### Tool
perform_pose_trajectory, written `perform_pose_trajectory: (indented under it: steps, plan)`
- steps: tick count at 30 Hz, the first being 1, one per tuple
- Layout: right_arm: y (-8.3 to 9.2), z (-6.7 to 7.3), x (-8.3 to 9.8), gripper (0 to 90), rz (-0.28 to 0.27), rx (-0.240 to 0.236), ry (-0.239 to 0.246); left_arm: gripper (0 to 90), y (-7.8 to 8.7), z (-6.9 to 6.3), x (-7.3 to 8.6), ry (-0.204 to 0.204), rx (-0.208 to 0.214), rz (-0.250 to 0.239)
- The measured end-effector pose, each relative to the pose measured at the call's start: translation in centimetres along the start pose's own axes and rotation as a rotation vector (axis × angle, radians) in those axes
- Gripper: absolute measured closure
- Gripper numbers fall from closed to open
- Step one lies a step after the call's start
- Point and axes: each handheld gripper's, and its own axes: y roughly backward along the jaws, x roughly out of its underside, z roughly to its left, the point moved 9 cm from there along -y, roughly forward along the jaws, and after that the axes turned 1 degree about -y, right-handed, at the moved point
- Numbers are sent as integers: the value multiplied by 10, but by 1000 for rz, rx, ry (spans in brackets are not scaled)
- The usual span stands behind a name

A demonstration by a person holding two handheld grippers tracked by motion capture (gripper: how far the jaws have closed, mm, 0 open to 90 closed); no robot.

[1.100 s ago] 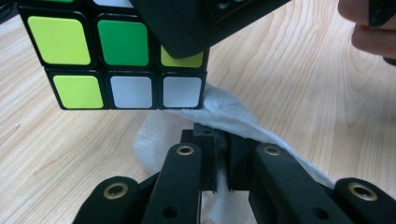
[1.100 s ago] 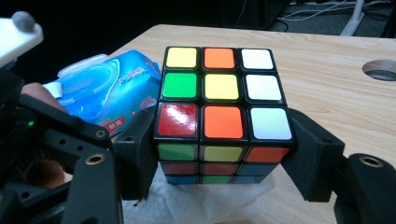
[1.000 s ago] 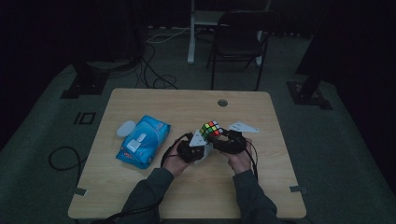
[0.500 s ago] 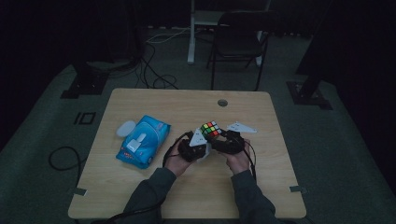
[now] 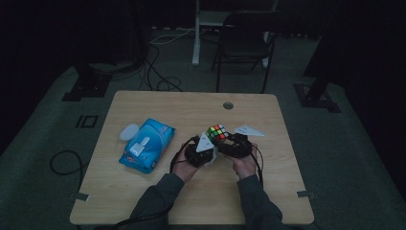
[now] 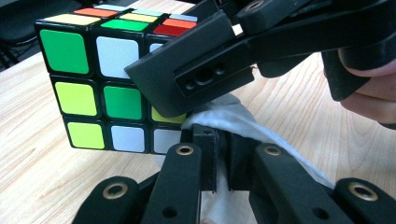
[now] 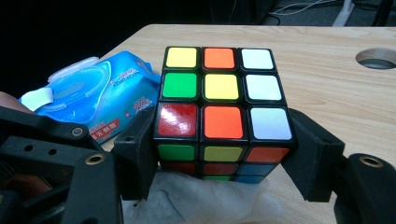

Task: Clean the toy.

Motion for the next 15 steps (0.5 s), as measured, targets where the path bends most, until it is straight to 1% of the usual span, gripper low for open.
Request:
perform_pose_trajectory:
  steps: [8,13,15]
  plan:
    - [0,-1,-1,344,-5,7,-7,856,-1,0,1,5,-14,-8]
    - [0,-1,-1,344,-7,7,-14,856,-2,0,2,23,-21,-16]
    - [0,-2,-1,344,-10,7,-19,857,-2,0,1,41,-22,-23]
